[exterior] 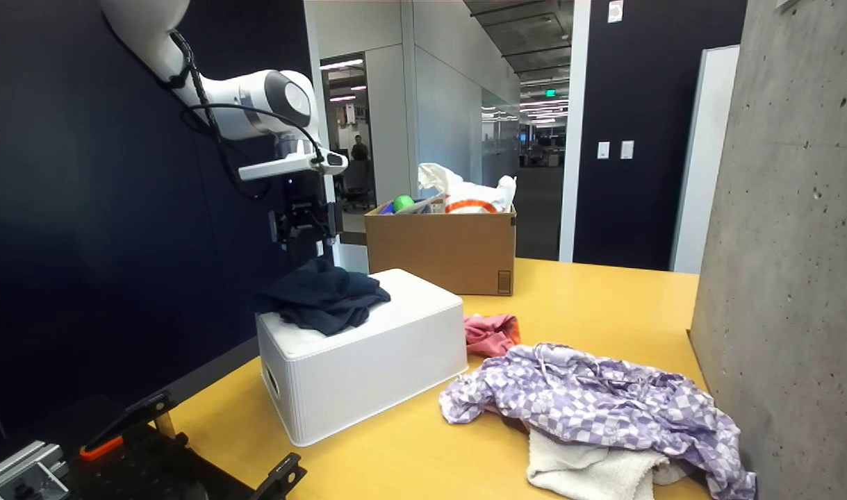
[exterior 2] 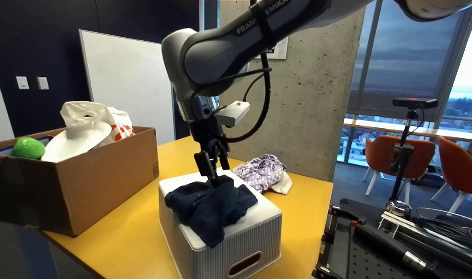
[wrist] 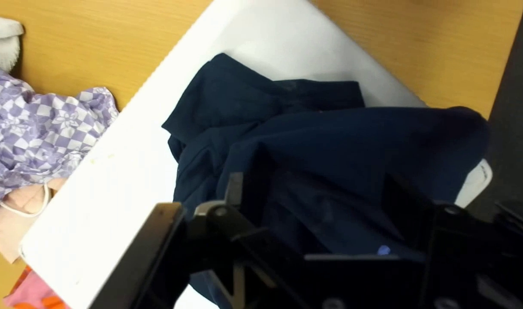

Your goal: Fold the blue cloth and remove it from the basket, then use the purple cloth to cover the basket

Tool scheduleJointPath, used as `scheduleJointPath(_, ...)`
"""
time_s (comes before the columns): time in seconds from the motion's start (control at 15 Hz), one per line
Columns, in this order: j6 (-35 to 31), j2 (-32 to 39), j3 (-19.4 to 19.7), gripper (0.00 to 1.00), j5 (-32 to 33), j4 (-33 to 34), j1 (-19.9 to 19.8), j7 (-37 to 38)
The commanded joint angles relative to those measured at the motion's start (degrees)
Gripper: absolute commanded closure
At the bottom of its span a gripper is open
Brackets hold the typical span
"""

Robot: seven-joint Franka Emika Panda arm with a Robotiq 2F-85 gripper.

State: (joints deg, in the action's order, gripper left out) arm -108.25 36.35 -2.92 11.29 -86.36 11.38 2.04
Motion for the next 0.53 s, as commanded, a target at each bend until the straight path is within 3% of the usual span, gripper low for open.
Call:
scheduleJointPath(0.0,0.5,1.9,1.1,0.00,0.8,0.2,-0.7,0.8)
scheduleJointPath(0.47,-12.5,8.7,1.0,0.00,0.7,-1.0,-2.5,-2.3)
